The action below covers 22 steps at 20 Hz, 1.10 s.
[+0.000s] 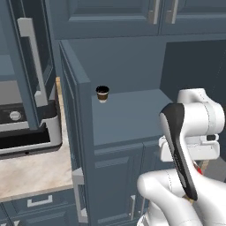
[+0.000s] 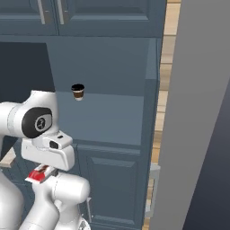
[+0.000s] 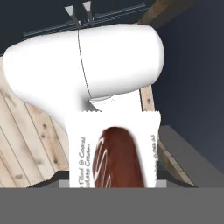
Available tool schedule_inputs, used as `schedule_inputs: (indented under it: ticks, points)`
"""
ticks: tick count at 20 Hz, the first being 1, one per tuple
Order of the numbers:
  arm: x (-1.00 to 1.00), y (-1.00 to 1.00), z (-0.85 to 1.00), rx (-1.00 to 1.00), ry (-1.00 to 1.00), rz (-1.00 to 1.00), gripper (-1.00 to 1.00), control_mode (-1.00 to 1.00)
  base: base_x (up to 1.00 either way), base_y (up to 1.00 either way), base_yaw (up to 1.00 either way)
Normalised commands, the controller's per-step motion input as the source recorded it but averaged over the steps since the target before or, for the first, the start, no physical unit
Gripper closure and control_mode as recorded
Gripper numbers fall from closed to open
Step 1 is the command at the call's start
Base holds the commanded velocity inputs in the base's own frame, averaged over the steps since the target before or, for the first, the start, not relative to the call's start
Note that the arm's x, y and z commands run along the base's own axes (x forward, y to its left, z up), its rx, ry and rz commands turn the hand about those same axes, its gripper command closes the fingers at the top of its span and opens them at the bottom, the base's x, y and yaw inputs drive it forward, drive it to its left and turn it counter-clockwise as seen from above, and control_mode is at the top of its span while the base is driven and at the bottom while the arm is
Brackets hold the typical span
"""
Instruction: Pick the bar and boxed food from the counter and place them in the cabinets closest to them.
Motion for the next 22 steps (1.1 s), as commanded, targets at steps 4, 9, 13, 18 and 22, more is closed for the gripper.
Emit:
schedule_inputs:
  ticks: [4,9,13,18,22]
  points:
    - [0.00,0.00,0.00,0.00,0.00,0.00,1.00,-1.00,0.00,0.00,0.00]
    - [0.01,0.00,0.08,0.00,-0.04,0.00,1.00,-1.00,0.00,0.00,0.00]
    - [0.03,0.00,0.27,0.00,-0.15,0.00,1.00,-1.00,0.00,0.00,0.00]
    - [0.08,0.00,0.29,0.00,-0.17,0.00,1.00,-1.00,0.00,0.00,0.00]
    - [0.02,0.00,0.13,0.00,-0.18,0.01,1.00,-1.00,0.00,0.00,0.00]
